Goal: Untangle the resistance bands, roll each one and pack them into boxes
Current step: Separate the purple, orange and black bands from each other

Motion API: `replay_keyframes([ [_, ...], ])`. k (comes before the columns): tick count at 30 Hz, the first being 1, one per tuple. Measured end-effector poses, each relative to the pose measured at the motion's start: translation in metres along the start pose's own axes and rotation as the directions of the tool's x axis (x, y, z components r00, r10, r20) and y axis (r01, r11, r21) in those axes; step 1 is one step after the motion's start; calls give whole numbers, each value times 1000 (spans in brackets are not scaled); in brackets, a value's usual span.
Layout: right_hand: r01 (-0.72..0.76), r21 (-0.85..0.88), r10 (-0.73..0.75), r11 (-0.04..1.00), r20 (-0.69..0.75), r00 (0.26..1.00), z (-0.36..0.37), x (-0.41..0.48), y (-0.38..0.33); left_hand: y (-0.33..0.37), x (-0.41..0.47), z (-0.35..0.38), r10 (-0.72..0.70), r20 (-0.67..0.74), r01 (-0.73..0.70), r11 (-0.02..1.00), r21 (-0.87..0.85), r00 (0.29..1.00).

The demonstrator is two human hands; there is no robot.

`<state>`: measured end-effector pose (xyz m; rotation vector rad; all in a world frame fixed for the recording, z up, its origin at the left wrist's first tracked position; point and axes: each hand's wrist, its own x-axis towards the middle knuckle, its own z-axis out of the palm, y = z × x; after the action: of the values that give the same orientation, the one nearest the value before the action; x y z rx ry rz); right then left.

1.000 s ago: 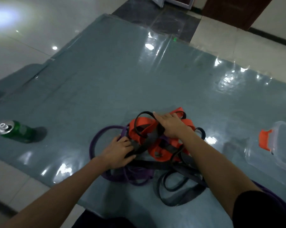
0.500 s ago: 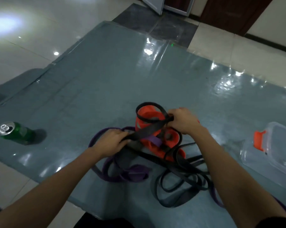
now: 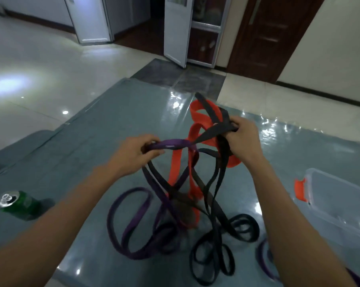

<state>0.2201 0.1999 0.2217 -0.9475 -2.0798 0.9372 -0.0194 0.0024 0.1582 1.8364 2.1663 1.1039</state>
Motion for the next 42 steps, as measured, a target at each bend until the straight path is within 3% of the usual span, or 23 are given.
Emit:
replay_keyframes([
  [5,-92,7,92,996,-47,995,-7,-37,22,8,-53,53,-128,257,184,961,-208,958],
  [8,-145,-56,145,988,-11,989,-12,-54,41,17,-84,94,-128,393,206,965,-164,911],
  [16,-259,-391,324,883,110,939,-38,-111,134,6,-131,151,-144,509,224,970,-99,849],
  [20,-291,-497,409,818,147,900,-42,-144,182,-9,-147,167,-123,477,141,990,-3,870],
  [24,-166,-630,445,759,317,837,-32,-159,211,-14,-146,174,-194,232,168,978,125,953],
  [26,-11,-705,445,709,436,783,-26,-160,209,-16,-144,176,-383,233,343,919,193,894],
  [28,24,-712,501,702,518,694,-20,-156,199,-15,-143,178,-572,281,532,820,210,771],
  [31,17,-634,444,773,560,699,-8,-144,184,-6,-147,185,-651,327,597,759,262,685],
  [34,58,-548,308,834,551,776,6,-128,180,-1,-150,191,-628,371,543,778,316,684],
  [38,155,-517,190,841,552,812,34,-108,176,-6,-148,191,-607,343,540,794,278,717],
  [42,224,-513,146,829,584,799,61,-86,176,-14,-146,190,-663,361,612,747,260,656],
])
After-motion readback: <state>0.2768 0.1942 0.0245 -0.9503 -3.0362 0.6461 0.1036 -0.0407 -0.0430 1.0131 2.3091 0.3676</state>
